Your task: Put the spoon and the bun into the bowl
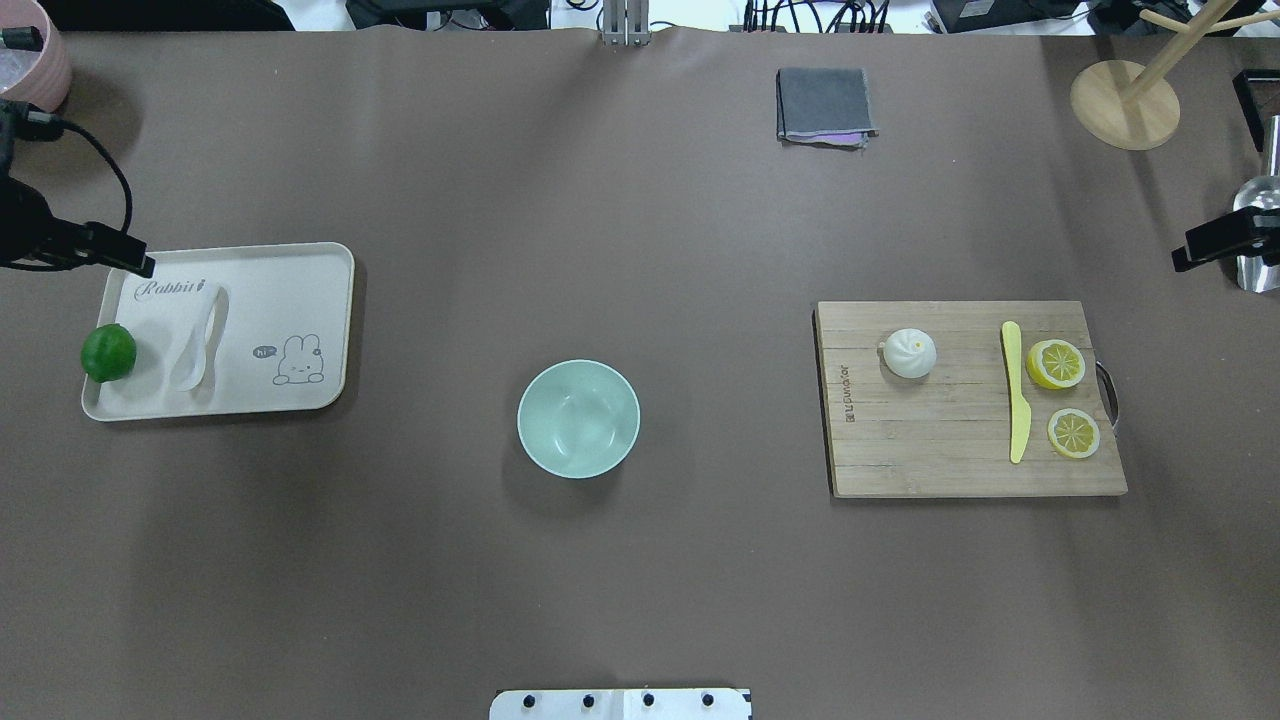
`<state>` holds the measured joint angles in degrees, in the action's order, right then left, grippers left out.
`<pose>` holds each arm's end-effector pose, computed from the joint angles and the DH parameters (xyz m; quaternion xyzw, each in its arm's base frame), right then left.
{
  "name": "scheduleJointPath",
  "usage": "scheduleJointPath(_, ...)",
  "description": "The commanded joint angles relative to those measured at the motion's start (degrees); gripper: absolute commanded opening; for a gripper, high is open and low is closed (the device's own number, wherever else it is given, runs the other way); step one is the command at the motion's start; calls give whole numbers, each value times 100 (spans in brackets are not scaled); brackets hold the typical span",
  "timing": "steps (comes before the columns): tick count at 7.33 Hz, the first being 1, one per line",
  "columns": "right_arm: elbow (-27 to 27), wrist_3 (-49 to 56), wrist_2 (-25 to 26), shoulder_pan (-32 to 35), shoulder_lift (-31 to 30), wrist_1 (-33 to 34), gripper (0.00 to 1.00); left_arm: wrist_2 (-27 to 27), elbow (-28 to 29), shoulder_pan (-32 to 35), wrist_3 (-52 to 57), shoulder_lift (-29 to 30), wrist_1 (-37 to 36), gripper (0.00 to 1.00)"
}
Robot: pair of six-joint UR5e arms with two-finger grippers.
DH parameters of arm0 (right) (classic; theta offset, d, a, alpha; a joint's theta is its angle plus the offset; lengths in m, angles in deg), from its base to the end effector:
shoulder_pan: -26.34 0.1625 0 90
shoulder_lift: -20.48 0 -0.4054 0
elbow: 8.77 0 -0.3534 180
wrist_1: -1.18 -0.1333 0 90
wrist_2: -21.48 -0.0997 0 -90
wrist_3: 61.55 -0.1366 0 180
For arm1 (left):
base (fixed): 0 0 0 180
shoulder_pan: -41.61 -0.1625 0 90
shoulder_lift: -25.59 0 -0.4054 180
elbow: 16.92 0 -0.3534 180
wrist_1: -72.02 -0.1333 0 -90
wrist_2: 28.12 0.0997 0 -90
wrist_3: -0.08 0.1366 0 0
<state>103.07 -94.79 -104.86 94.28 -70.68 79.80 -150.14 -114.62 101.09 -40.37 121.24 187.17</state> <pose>-0.1262 -0.4509 0.4833 0.0933 -0.3872 0.0033 0.9172 0.2187 -0.4908 0.5129 0.1069 0.3960 0.0121 0.9119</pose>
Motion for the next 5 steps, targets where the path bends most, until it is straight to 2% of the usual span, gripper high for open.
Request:
scheduleJointPath(1, -21, -437, 321, -387, 64, -232, 100, 669, 214, -715, -595, 102, 121, 98)
scheduleJointPath(2, -21, -438, 329, -396, 55, -233, 100, 741, 468, -805, -613, 329, 139, 95)
scheduleJointPath(4, -21, -438, 329, -405, 46, -233, 100, 741, 1021, -823, -587, 410, 794, 77)
scheduleJointPath(5, -13, -438, 338, -405, 46, -242, 100, 741, 1242, -832, -561, 506, 955, 63)
